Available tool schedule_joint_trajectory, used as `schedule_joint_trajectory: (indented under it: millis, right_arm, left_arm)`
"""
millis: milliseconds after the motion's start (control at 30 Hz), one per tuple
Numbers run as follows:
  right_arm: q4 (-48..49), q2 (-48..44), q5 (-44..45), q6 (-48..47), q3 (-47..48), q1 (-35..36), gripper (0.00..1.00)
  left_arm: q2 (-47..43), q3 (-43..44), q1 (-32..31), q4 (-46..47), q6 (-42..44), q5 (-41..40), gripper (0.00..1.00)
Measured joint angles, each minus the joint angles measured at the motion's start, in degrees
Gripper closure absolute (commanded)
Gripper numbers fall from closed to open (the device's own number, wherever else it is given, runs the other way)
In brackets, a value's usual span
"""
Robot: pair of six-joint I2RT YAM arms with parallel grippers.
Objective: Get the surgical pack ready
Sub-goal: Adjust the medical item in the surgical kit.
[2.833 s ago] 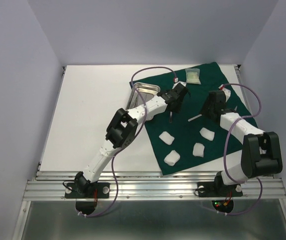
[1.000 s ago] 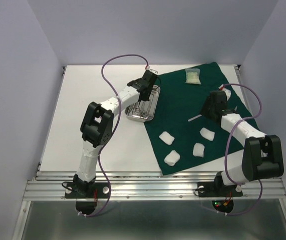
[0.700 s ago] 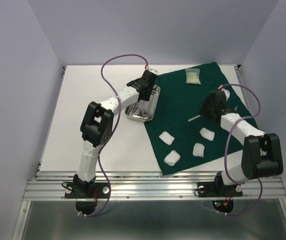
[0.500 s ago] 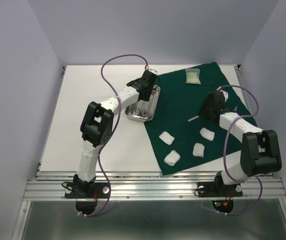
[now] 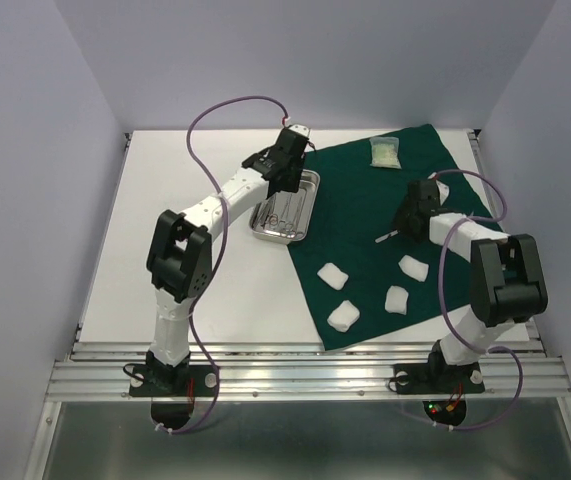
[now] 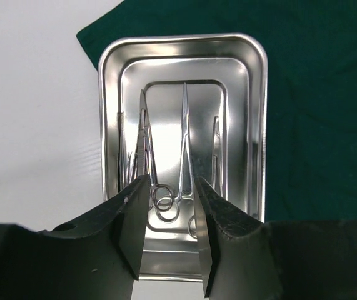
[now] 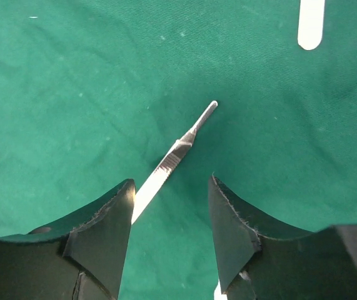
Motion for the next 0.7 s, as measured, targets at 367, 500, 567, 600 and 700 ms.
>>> schedule_joint_trajectory:
  millis: [367, 500, 567, 600, 700]
  right_arm:
    - [1.1, 7.0, 1.0, 1.4, 4.9, 0.0, 0.55]
    - [0.9, 9.3, 2.3, -0.2, 7.5, 0.0, 0.56]
    - [1.0, 10.3, 2.4, -0.9, 8.5, 0.0, 0.56]
    - [1.0, 10.5, 2.4, -1.1, 8.8, 0.1, 0.58]
    - [1.0, 11.3, 2.8, -2.0, 9.6, 0.4, 0.76]
  left_arm:
    - [-4.3, 0.0, -0.8, 0.2, -2.3, 2.7, 0.55]
    - [-4.3, 0.0, -1.1, 0.0, -2.4, 3.0, 0.55]
    - [-4.3, 0.0, -1.1, -0.1, -2.5, 3.1, 0.55]
    - [-4.3, 0.0, -1.1, -0.1, -2.5, 3.1, 0.55]
    - [-4.3, 0.0, -1.1, -0.2, -2.6, 3.1, 0.55]
